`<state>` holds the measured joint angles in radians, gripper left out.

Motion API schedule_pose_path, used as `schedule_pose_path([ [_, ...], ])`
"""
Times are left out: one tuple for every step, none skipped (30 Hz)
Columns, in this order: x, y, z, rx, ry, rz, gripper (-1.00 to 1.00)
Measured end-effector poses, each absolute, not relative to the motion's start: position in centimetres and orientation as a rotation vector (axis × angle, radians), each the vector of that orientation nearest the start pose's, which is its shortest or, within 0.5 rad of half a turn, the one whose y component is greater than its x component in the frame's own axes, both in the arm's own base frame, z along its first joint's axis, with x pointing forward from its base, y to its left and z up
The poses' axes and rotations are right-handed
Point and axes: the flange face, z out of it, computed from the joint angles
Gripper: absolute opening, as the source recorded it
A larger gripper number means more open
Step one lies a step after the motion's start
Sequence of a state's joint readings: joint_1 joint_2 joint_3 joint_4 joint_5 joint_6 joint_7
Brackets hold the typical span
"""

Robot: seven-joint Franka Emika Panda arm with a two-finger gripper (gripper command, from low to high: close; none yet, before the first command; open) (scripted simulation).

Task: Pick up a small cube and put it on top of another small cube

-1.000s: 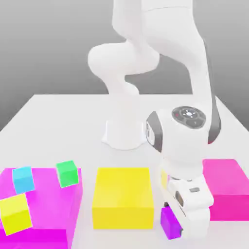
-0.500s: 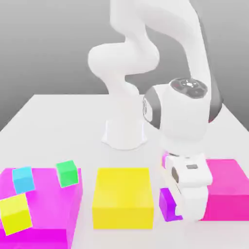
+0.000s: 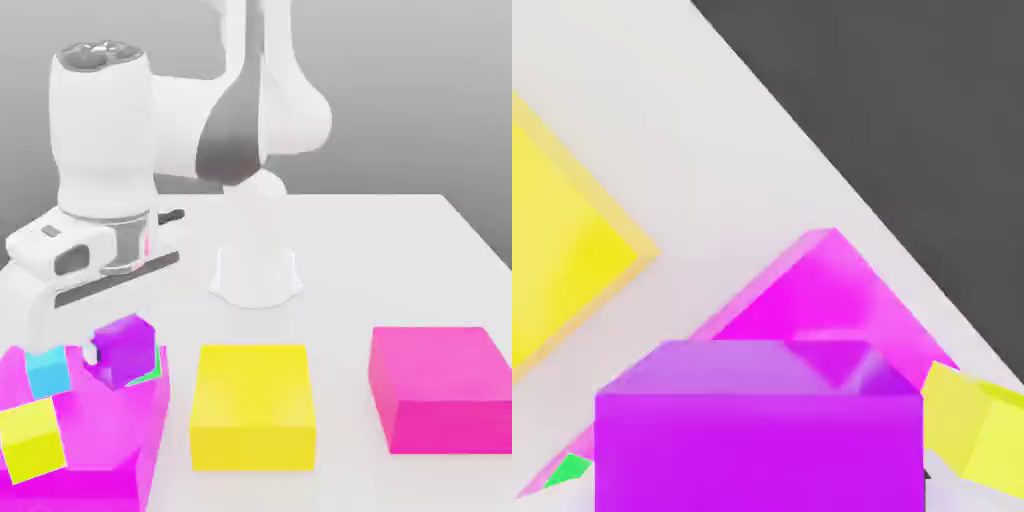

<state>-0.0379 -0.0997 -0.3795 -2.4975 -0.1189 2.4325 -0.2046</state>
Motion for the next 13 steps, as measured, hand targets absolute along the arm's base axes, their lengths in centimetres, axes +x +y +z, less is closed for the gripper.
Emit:
schedule_pose_path([
  [41.6, -20.2, 32.6, -3.168, 0.286, -0.02, -1.0],
  [40.7, -21.7, 33.0, -3.149, 0.377, -0.015, -1.0],
  [39.8, -23.2, 33.3, -3.126, 0.468, -0.01, -1.0],
  [38.9, -24.5, 33.5, -3.101, 0.551, -0.004, -1.0],
  [38.5, -25.2, 33.0, -3.086, 0.59, -0.002, -1.0],
  [38.3, -25.5, 32.2, -3.077, 0.608, -0.001, -1.0],
  [38.2, -25.7, 31.2, -3.072, 0.618, -0.001, -1.0],
  [38.2, -25.7, 30.1, -3.071, 0.622, 0.0, -1.0],
  [38.1, -25.8, 29.0, -3.071, 0.627, 0.0, -1.0],
  [38.0, -25.8, 27.9, -3.073, 0.63, 0.001, 1.0],
  [38.0, -25.8, 27.9, -3.073, 0.628, 0.001, 1.0],
  [38.1, -25.8, 27.9, -3.073, 0.627, 0.001, 1.0],
  [38.1, -25.7, 27.9, -3.074, 0.626, 0.001, 1.0],
])
